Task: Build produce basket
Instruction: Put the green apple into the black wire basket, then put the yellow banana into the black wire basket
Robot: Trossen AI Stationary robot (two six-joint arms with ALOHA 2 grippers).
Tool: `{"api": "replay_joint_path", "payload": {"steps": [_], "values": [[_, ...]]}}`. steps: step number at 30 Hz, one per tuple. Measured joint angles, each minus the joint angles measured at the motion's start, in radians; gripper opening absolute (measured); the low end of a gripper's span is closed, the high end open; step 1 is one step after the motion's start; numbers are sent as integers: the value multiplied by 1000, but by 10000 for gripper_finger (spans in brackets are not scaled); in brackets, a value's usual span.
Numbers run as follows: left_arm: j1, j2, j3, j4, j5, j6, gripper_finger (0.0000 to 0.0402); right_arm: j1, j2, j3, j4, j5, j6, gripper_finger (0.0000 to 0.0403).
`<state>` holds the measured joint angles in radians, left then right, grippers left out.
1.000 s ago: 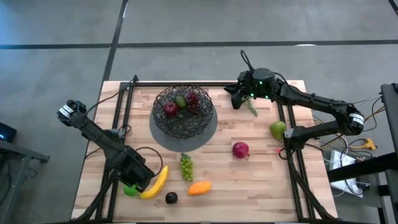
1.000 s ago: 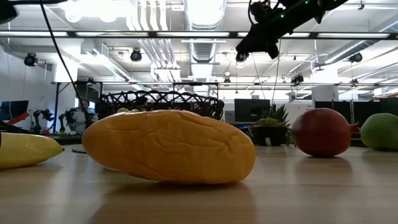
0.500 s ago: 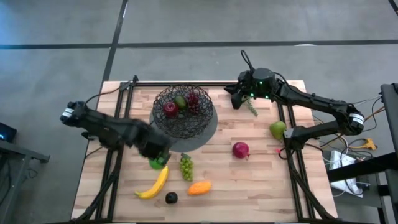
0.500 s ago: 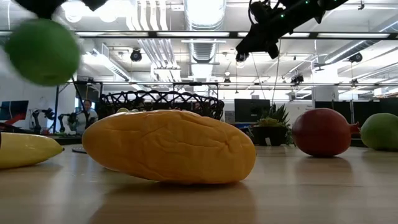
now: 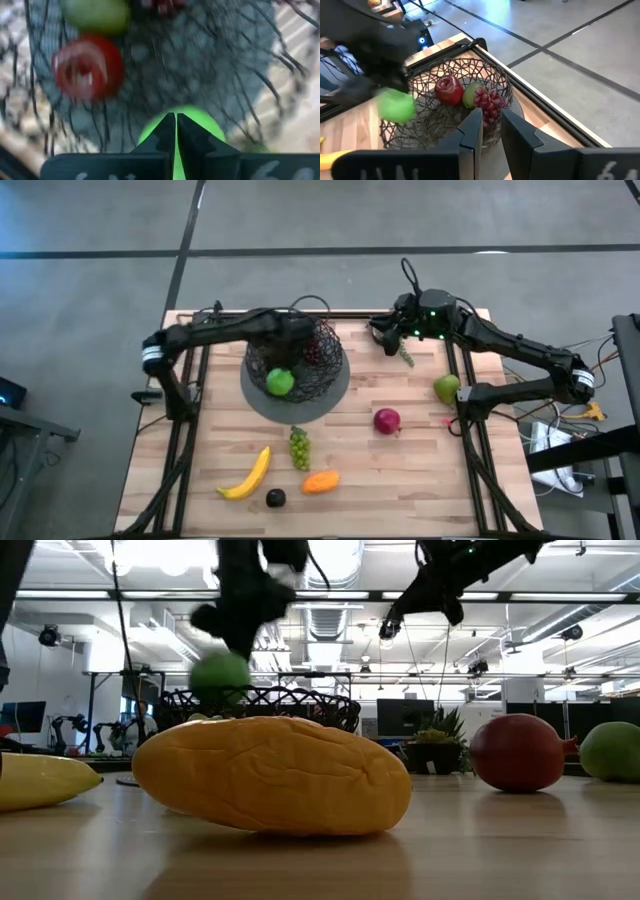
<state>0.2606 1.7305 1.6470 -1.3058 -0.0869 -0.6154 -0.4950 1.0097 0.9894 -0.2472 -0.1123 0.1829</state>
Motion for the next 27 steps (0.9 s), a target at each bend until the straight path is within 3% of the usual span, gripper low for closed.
{"api": "replay_joint_path", "payload": {"steps": [7, 14, 23, 27], "values": [[34, 103, 0, 124, -116, 105, 1, 0, -78, 0, -99, 0, 6, 57], [32, 66, -1, 154, -209, 106, 0, 0, -98, 0, -160, 0, 58, 57], [14, -83, -88, 130, -174, 151, 0, 0, -26, -4, -168, 0, 108, 57], [2, -148, -182, 158, -96, 150, 0, 0, 11, -4, -167, -38, 109, 57]]}}
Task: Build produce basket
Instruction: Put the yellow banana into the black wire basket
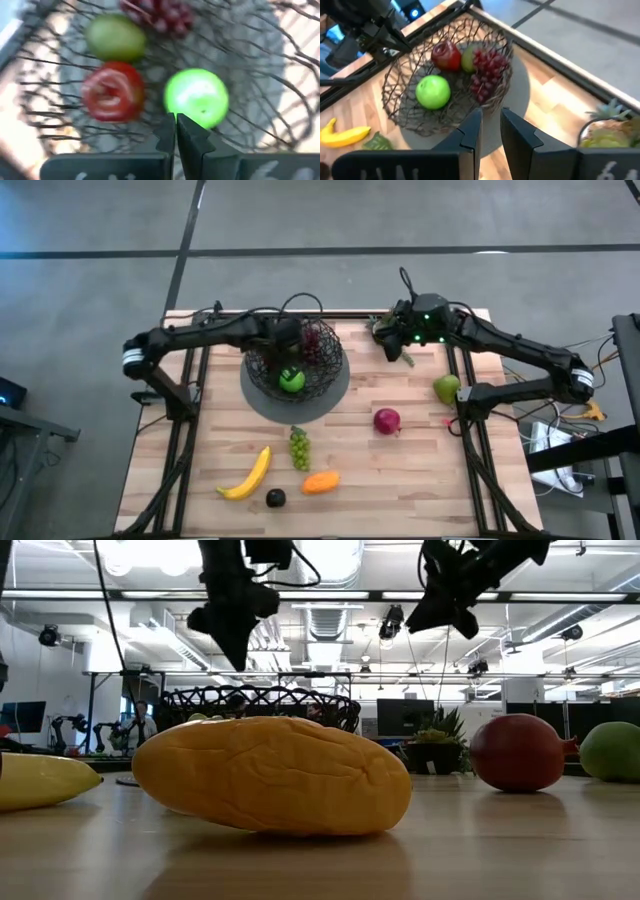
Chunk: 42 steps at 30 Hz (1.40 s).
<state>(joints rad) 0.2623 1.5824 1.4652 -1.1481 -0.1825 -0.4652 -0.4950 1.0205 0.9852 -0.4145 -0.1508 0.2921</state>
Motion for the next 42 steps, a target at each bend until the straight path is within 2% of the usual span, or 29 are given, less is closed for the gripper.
{"api": "replay_joint_path", "payload": {"steps": [6, 10, 13, 15, 18, 23, 27, 31, 34, 39, 42], "values": [[-20, -45, -161, 159, 176, -12, 0, 0, 64, -1, 1, -81, 4, 57], [-60, -47, -176, 162, 235, -26, 0, 0, 116, -1, 3, -212, 5, 57], [-141, -78, -173, 150, 257, -15, 0, 9, 164, -1, 3, -318, 5, 57], [-203, -113, -176, 126, 260, -39, 0, 20, 195, -1, 3, -345, 6, 57], [-304, -175, -218, 76, 252, -184, 0, 40, 240, -1, 9, -347, 5, 57], [-506, -297, -352, 78, 236, -611, 0, 53, 298, 12, 43, -346, 0, 57], [-692, -361, -472, 173, 255, -901, 12, 52, 329, 42, 75, -346, -13, 57], [-858, -389, -591, 377, 259, -1113, 63, 52, 350, 89, 95, -346, -49, 57], [-942, -374, -672, 540, 257, -1257, 114, 52, 365, 128, 93, -346, -70, 57], [-1004, -296, -762, 740, 259, -1400, 183, 54, 382, 182, 91, -346, -84, 57], [-1005, -232, -760, 755, 256, -1413, 199, 55, 385, 199, 90, -347, -84, 57]]}}
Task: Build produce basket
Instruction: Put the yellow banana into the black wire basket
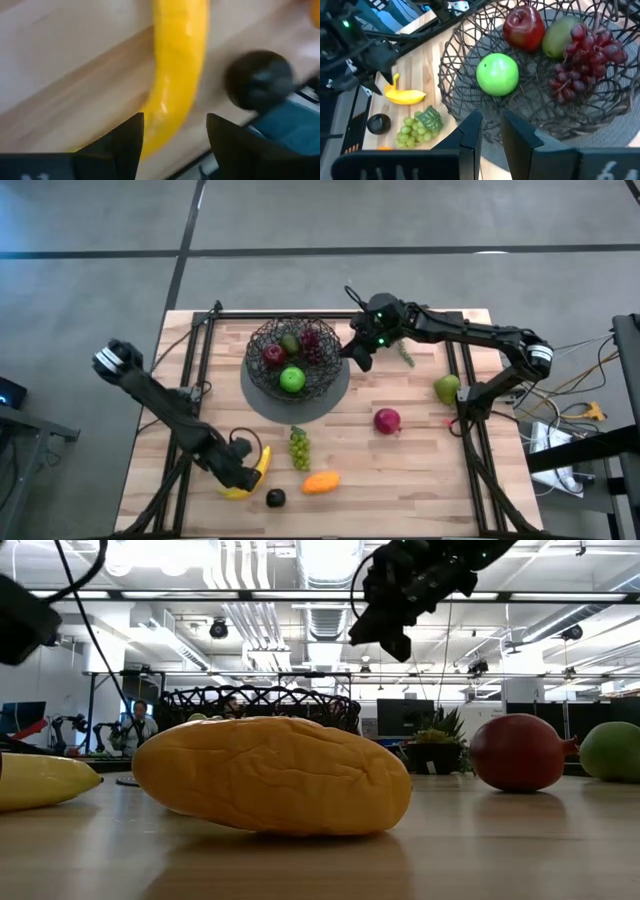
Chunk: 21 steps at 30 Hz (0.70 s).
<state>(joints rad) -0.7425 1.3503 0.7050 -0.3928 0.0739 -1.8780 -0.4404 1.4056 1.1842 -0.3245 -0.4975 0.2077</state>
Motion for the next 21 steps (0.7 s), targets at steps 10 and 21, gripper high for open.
{"api": "replay_joint_path", "payload": {"steps": [10, 21], "values": [[1, 251, 126, -54, -32, 32, 202, 0, -10, 4, 0, 0, 1, 57], [31, 176, 280, -420, -11, 175, 107, -5, -65, 20, -18, 1, -26, 57]]}}
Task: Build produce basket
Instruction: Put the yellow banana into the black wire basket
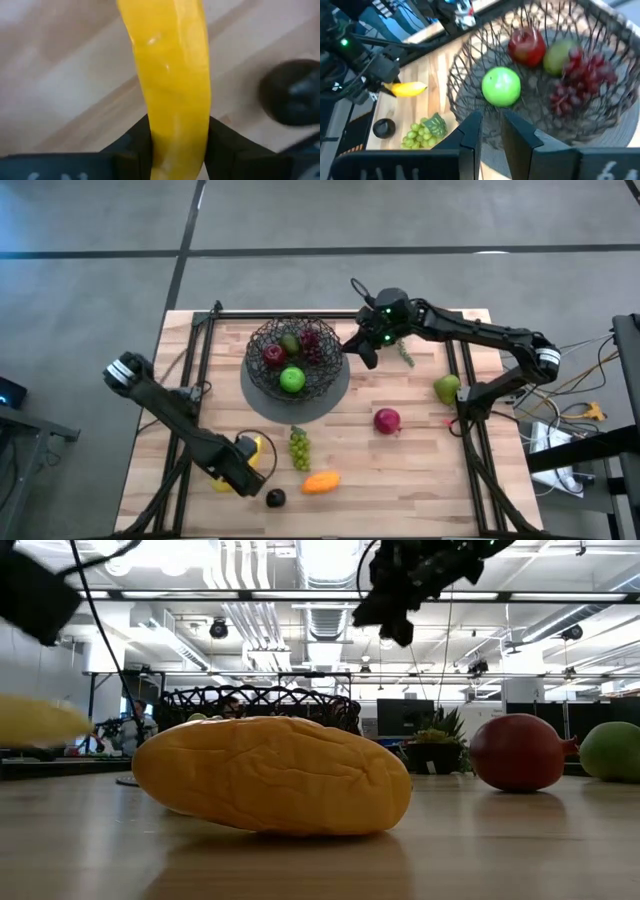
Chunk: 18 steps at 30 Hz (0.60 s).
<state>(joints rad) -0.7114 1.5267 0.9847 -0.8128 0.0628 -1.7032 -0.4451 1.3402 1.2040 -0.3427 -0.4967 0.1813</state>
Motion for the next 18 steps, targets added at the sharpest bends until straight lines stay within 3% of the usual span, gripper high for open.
{"api": "replay_joint_path", "payload": {"steps": [4, 7, 11, 14, 18], "values": [[57, -134, 73, -123, -33, 108, 107, 0, -55, 19, -7, 40, -50, 57], [148, -232, 142, -197, -145, 186, 107, 0, -97, 20, -10, 104, -71, 57], [354, -308, 214, -166, -302, 361, 107, 0, -140, 21, -31, 157, -69, 57], [554, -312, 224, -33, -288, 568, 107, 0, -162, 20, -62, 159, -66, 57], [806, -237, 220, 232, -128, 780, 107, 1, -193, 20, -114, 160, -54, 57]]}}
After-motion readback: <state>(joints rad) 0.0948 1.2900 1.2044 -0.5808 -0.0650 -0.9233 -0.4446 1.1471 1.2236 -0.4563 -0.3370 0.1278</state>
